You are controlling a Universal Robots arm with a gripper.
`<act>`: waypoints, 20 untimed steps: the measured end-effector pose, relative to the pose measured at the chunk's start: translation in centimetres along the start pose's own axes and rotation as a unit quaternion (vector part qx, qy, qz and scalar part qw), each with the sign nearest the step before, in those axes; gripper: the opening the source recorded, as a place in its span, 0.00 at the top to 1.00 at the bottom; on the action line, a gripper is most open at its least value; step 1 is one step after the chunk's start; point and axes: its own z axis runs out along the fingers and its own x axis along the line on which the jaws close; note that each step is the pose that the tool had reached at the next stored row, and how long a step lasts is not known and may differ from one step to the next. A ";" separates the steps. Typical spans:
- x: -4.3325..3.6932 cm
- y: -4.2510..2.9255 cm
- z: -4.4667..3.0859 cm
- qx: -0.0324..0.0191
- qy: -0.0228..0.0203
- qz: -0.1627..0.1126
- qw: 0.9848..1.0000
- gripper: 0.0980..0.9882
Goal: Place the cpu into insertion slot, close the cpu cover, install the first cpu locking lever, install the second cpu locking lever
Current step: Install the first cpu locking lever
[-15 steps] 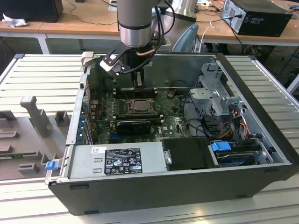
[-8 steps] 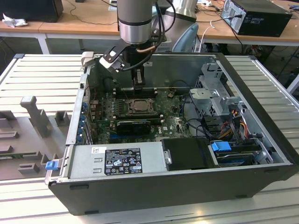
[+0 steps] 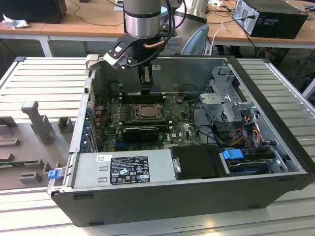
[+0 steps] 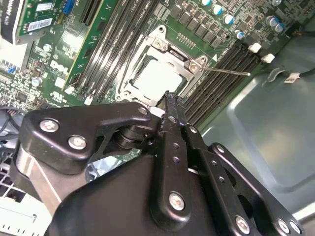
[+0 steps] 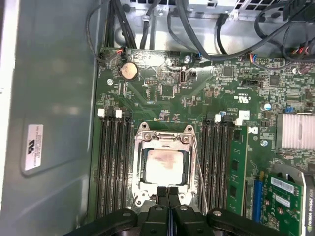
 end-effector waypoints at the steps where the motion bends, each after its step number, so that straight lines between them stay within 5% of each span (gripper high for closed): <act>1: 0.00 0.01 -0.20 0.000 0.000 0.000 1.000 0.99; 5: -0.01 0.04 -0.76 0.000 0.000 -0.002 1.000 0.99; 9: -0.02 0.04 -0.73 0.001 0.002 -0.041 0.999 0.99; 20: -0.02 0.01 -0.51 0.002 0.005 -0.121 0.993 0.99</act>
